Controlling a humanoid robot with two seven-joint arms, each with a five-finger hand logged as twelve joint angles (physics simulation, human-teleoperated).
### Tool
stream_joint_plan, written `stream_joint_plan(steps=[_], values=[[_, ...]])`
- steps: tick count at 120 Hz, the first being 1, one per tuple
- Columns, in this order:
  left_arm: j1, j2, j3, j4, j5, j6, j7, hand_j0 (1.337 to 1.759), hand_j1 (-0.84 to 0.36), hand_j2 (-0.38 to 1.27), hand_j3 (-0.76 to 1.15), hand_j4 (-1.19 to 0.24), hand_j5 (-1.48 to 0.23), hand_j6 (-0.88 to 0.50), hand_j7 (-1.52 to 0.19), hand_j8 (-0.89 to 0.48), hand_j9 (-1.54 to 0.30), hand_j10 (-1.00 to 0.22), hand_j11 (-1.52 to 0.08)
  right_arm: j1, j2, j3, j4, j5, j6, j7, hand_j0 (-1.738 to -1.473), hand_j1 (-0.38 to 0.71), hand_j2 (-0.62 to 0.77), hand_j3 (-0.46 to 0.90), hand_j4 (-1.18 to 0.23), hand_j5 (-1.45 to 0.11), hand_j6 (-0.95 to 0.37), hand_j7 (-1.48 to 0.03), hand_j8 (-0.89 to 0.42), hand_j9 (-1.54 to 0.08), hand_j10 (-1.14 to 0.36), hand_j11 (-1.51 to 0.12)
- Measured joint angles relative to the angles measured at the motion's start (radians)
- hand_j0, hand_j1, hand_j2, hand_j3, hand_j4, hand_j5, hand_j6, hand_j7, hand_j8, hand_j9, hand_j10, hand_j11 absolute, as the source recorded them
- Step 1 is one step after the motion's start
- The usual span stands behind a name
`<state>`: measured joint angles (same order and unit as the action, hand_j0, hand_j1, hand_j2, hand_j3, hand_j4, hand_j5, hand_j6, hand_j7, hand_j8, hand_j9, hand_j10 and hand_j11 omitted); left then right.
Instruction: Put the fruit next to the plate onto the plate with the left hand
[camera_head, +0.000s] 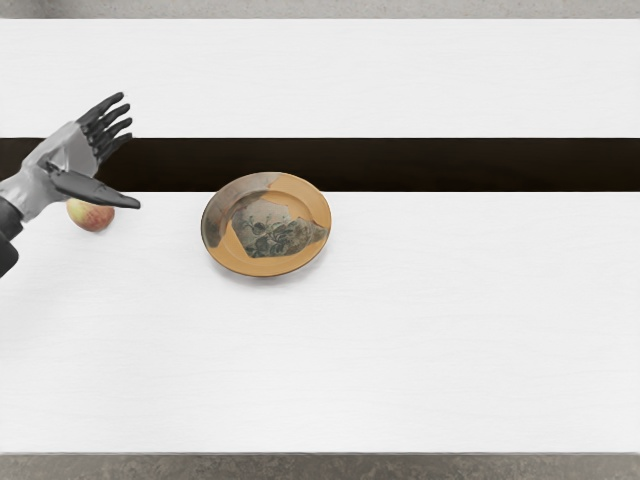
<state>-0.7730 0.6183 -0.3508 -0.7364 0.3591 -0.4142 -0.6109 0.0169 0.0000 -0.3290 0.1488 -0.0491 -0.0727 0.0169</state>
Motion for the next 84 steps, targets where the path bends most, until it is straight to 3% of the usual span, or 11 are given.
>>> stream_joint_plan(steps=[11,19,28,37,48,66,84], values=[[-0.008,0.000,0.002,0.014,0.008,0.000,0.000,1.658,0.35,0.00,0.00,0.00,0.00,0.00,0.00,0.00,0.00,0.00,0.00,0.000,0.000,0.000,0.000,0.000,0.000,0.000,-1.658,-0.35,0.00,0.00,0.00,0.00,0.00,0.00,0.00,0.00,0.00,0.00],[-0.067,-0.003,0.038,0.035,0.052,0.002,0.000,1.658,0.35,0.00,0.00,0.00,0.00,0.00,0.00,0.00,0.00,0.00,0.00,-0.001,0.000,0.001,-0.005,0.000,0.000,0.000,-1.658,-0.35,0.00,0.00,0.00,0.00,0.00,0.00,0.00,0.00,0.00,0.00],[-0.171,-0.006,0.146,0.058,0.120,0.003,0.000,1.658,0.35,0.00,0.00,0.00,0.00,0.00,0.00,0.00,0.00,0.00,0.00,-0.005,0.000,0.001,-0.010,0.000,-0.001,0.000,-1.658,-0.35,0.00,0.00,0.00,0.00,0.00,0.00,0.00,0.00,0.00,0.00],[-0.205,-0.005,0.260,0.074,0.167,0.004,0.000,1.658,0.35,0.00,0.00,0.00,0.00,0.00,0.00,0.00,0.00,0.00,0.00,-0.007,0.000,0.000,-0.012,0.000,-0.001,0.000,-1.658,-0.35,0.00,0.00,0.00,0.00,0.00,0.00,0.00,0.00,0.00,0.00],[-0.228,-0.033,0.356,0.137,0.245,0.006,0.000,1.658,0.35,0.00,0.00,0.00,0.00,0.00,0.00,0.00,0.00,0.00,0.00,-0.008,0.000,0.000,-0.013,0.000,-0.001,0.000,-1.658,-0.35,0.00,0.00,0.00,0.00,0.00,0.00,0.00,0.00,0.00,0.00],[-0.340,-0.137,0.552,0.292,0.307,0.080,0.000,1.658,0.35,0.00,0.00,0.00,0.00,-0.01,0.00,0.00,0.00,0.00,0.00,-0.009,0.000,0.000,-0.014,0.000,-0.001,0.000,-1.658,-0.35,0.00,0.00,0.00,0.00,0.00,0.00,0.00,0.00,0.00,0.00],[-0.387,-0.143,0.700,0.388,0.327,0.138,0.000,1.658,0.35,0.00,0.00,0.00,0.00,-0.01,0.00,0.00,0.00,0.00,0.00,-0.009,0.000,0.000,-0.014,0.000,-0.001,0.000,-1.658,-0.35,0.00,0.00,0.00,0.00,0.00,0.00,0.00,0.00,0.00,0.00]])
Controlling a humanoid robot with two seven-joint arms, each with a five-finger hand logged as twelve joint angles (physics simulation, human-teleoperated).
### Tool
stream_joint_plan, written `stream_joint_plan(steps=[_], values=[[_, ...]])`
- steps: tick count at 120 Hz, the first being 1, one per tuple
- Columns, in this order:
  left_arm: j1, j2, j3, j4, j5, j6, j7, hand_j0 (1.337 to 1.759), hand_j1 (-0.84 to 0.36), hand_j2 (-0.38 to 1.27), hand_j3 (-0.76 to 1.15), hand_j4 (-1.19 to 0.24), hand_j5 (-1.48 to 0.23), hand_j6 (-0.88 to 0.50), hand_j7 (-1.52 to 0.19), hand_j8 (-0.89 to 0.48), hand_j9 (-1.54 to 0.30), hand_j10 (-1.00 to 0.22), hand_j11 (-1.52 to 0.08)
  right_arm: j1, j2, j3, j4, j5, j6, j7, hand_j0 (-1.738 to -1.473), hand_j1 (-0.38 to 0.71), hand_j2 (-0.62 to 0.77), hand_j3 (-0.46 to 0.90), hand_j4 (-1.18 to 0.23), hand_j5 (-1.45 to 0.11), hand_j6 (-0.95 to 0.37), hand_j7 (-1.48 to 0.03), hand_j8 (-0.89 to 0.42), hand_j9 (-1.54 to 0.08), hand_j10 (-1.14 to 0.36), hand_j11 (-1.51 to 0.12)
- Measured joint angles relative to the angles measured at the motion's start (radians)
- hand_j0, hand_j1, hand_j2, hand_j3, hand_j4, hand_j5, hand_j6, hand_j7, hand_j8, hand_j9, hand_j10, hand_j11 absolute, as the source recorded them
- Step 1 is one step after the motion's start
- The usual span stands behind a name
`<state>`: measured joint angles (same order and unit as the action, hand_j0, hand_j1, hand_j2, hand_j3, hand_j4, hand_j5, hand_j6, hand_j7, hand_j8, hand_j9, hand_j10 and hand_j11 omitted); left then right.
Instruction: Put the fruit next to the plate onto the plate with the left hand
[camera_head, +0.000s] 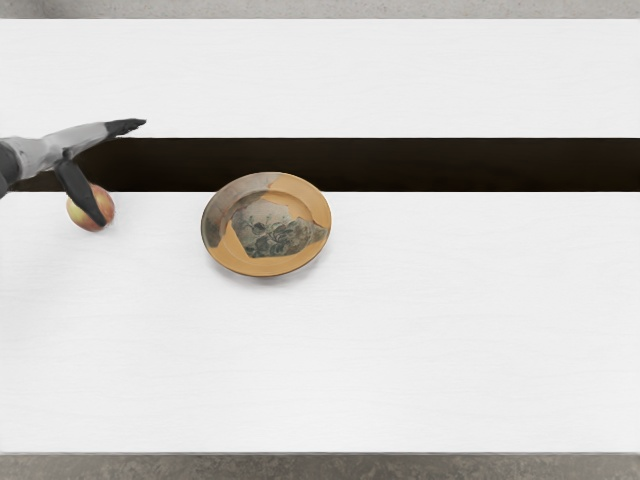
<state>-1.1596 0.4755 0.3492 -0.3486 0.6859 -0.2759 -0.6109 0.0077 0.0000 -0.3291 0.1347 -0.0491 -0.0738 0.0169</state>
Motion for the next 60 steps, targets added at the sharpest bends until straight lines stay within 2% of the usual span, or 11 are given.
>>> stream_joint_plan(steps=[27,60], values=[[0.003,-0.003,0.117,0.052,0.008,0.058,0.000,1.658,0.35,0.00,0.00,-0.01,0.00,-0.01,0.00,-0.01,0.00,0.00,0.00,0.000,0.000,0.000,0.000,0.000,0.000,0.000,-1.658,-0.35,0.00,0.00,0.00,0.00,0.00,0.00,0.00,0.00,0.00,0.00],[0.017,-0.063,0.215,0.088,0.010,0.187,0.000,1.658,0.34,-0.02,0.00,-0.03,-0.03,-0.03,-0.03,-0.03,-0.03,-0.02,-0.04,0.000,0.000,0.000,0.000,0.000,0.000,0.000,-1.658,-0.35,0.00,0.00,0.00,0.00,0.00,0.00,0.00,0.00,0.00,0.00]])
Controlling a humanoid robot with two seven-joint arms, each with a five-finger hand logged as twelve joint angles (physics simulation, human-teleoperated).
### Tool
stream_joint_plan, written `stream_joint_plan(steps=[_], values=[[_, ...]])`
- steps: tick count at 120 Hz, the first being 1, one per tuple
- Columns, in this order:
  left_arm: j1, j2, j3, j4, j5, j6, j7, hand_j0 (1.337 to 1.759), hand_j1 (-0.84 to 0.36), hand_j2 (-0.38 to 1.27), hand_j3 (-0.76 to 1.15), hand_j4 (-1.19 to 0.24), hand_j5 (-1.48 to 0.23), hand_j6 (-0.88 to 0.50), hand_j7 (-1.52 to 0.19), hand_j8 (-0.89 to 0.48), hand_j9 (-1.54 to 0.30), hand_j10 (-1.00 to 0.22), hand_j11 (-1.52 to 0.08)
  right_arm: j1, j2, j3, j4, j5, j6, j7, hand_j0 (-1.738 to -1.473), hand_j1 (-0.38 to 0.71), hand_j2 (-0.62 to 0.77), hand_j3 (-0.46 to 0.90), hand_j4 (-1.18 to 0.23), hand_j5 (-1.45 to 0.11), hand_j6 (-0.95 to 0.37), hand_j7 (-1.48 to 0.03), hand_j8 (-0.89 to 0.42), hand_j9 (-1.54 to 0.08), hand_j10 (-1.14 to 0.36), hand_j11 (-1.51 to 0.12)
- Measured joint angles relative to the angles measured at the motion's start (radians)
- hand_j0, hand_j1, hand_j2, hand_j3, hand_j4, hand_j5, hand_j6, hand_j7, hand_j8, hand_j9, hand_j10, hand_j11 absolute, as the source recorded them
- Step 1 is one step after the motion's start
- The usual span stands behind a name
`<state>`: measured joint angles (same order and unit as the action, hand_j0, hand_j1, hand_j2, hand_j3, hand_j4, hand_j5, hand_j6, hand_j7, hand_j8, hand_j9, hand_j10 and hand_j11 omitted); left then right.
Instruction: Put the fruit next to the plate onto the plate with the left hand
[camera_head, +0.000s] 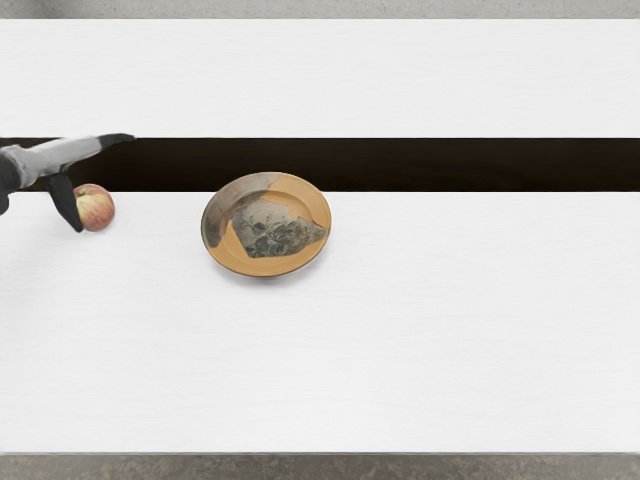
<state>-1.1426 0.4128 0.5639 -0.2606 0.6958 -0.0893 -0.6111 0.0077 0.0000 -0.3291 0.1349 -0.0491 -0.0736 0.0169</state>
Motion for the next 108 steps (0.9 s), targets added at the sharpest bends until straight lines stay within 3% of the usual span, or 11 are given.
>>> stream_joint_plan(steps=[15,20,89,108], values=[[0.012,-0.018,0.034,0.005,0.001,0.040,0.000,1.658,0.32,-0.09,0.00,-0.07,-0.10,-0.07,-0.10,-0.07,-0.10,-0.07,-0.10,0.000,0.000,0.000,0.000,0.000,0.000,0.000,-1.658,-0.35,0.00,0.00,0.00,0.00,0.00,0.00,0.00,0.00,0.00,0.00],[0.018,-0.025,0.040,0.005,0.001,0.062,0.000,1.659,0.27,0.03,0.00,-0.09,-0.11,-0.09,-0.11,-0.08,-0.11,-0.08,-0.11,0.000,0.000,0.000,0.000,0.000,0.000,0.000,-1.658,-0.35,0.00,0.00,0.00,0.00,0.00,0.00,0.00,0.00,0.00,0.00],[0.006,-0.035,0.127,0.025,0.002,0.110,0.000,1.658,-0.10,0.08,0.00,-0.38,-0.49,-0.38,-0.49,-0.38,-0.49,-0.38,-0.49,0.000,0.000,0.000,0.000,0.000,0.000,0.000,-1.658,-0.35,0.00,0.00,0.00,0.00,0.00,0.00,0.00,0.00,0.00,0.00],[0.006,-0.045,0.138,0.026,0.002,0.111,0.001,1.658,-0.16,0.08,0.00,-0.43,-0.55,-0.37,-0.55,-0.43,-0.55,-0.43,-0.55,0.000,0.000,0.000,0.000,0.000,0.000,0.000,-1.658,-0.35,0.00,0.00,0.00,0.00,0.00,0.00,0.00,0.00,0.00,0.00]])
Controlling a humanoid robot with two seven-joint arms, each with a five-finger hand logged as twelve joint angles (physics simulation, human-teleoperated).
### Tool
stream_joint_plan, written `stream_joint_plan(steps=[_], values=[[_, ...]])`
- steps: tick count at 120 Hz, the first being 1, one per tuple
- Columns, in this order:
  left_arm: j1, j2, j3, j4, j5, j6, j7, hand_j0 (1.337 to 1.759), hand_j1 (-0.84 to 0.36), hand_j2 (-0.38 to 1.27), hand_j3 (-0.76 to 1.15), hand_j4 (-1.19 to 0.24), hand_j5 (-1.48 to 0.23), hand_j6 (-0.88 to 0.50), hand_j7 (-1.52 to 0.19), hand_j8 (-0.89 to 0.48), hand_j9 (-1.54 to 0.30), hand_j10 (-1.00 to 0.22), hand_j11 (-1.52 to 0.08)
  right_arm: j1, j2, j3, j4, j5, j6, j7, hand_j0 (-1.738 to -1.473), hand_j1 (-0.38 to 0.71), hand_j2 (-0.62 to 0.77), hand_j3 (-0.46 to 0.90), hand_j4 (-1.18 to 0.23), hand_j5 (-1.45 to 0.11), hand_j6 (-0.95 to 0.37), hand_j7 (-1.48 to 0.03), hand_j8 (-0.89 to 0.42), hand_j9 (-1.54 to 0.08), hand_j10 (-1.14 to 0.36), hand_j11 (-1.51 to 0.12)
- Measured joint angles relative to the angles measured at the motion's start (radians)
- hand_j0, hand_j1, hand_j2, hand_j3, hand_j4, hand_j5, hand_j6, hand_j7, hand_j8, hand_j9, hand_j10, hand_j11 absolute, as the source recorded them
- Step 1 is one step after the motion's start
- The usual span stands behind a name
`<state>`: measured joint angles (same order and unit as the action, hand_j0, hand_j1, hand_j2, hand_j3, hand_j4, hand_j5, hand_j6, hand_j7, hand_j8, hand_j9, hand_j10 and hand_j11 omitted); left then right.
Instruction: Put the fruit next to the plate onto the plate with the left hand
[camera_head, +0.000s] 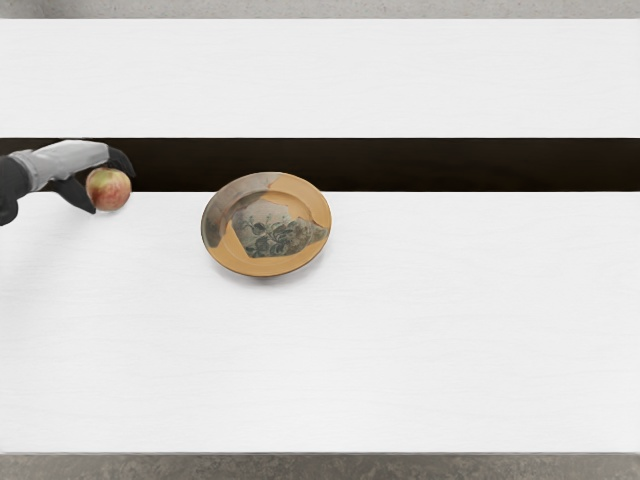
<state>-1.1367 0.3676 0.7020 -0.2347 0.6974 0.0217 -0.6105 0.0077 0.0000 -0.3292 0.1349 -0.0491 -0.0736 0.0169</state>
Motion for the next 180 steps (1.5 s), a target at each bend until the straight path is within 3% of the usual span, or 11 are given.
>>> stream_joint_plan(steps=[18,67,92,105,108,120,125,133,180], values=[[-0.001,0.000,0.005,0.000,0.001,-0.001,0.000,1.657,-0.17,0.04,0.00,-0.43,-0.58,-0.32,-0.59,-0.39,-0.59,-0.44,-0.59,0.000,0.000,0.000,0.000,0.000,0.000,0.000,-1.658,-0.35,0.00,0.00,0.00,0.00,0.00,0.00,0.00,0.00,0.00,0.00],[-0.002,-0.001,-0.001,0.002,0.023,0.002,0.000,1.656,-0.23,0.25,0.00,-0.43,-0.69,-0.30,-0.71,-0.37,-0.72,-0.55,-0.72,0.000,0.000,0.000,0.000,0.000,0.000,0.000,-1.658,-0.35,0.00,0.00,0.00,0.00,0.00,0.00,0.00,0.00,0.00,0.00],[0.000,-0.008,0.007,0.010,0.033,0.004,0.000,1.655,-0.23,0.33,0.00,-0.49,-0.73,-0.35,-0.76,-0.39,-0.78,-0.60,-0.78,0.000,0.000,0.000,0.000,0.000,0.000,0.000,-1.658,-0.35,0.00,0.00,0.00,0.00,0.00,0.00,0.00,0.00,0.00,0.00],[-0.001,-0.008,0.014,0.013,0.037,0.002,0.000,1.653,-0.24,0.34,0.00,-0.46,-0.76,-0.30,-0.80,-0.36,-0.83,-0.60,-0.83,0.000,0.000,0.000,0.000,0.000,0.000,0.000,-1.658,-0.35,0.00,0.00,0.00,0.00,0.00,0.00,0.00,0.00,0.00,0.00],[-0.004,-0.008,0.017,0.014,0.038,0.001,0.000,1.653,-0.26,0.41,0.00,-0.46,-0.78,-0.30,-0.80,-0.36,-0.83,-0.60,-0.83,0.000,0.000,0.000,0.000,0.000,0.000,0.000,-1.658,-0.35,0.00,0.00,0.00,0.00,0.00,0.00,0.00,0.00,0.00,0.00],[-0.030,-0.007,0.020,0.013,0.030,-0.006,-0.001,1.653,-0.19,0.23,0.00,-0.45,-0.81,-0.31,-0.83,-0.37,-0.84,-0.61,-0.84,0.000,0.000,0.000,0.000,0.000,0.000,0.000,-1.658,-0.35,0.00,0.00,0.00,0.00,0.00,0.00,0.00,0.00,0.00,0.00],[-0.050,-0.007,0.020,0.010,0.012,-0.012,-0.001,1.654,-0.19,0.25,0.00,-0.46,-0.82,-0.31,-0.83,-0.39,-0.84,-0.61,-0.84,0.000,0.000,0.000,0.000,0.000,0.000,0.000,-1.658,-0.35,0.00,0.00,0.00,0.00,0.00,0.00,0.00,0.00,0.00,0.00],[-0.108,-0.003,0.009,-0.016,-0.022,-0.045,-0.001,1.654,-0.20,0.26,0.00,-0.45,-0.83,-0.31,-0.83,-0.38,-0.84,-0.61,-0.84,0.000,0.000,0.000,0.000,0.000,0.000,0.000,-1.658,-0.35,0.00,0.00,0.00,0.00,0.00,0.00,0.00,0.00,0.00,0.00],[-0.236,0.009,-0.258,-0.231,-0.061,-0.285,-0.001,1.656,-0.18,0.22,0.00,-0.46,-0.84,-0.32,-0.83,-0.41,-0.82,-0.61,-0.83,0.000,0.000,0.000,0.000,0.000,0.000,0.000,-1.658,-0.35,0.00,0.00,0.00,0.00,0.00,0.00,0.00,0.00,0.00,0.00]])
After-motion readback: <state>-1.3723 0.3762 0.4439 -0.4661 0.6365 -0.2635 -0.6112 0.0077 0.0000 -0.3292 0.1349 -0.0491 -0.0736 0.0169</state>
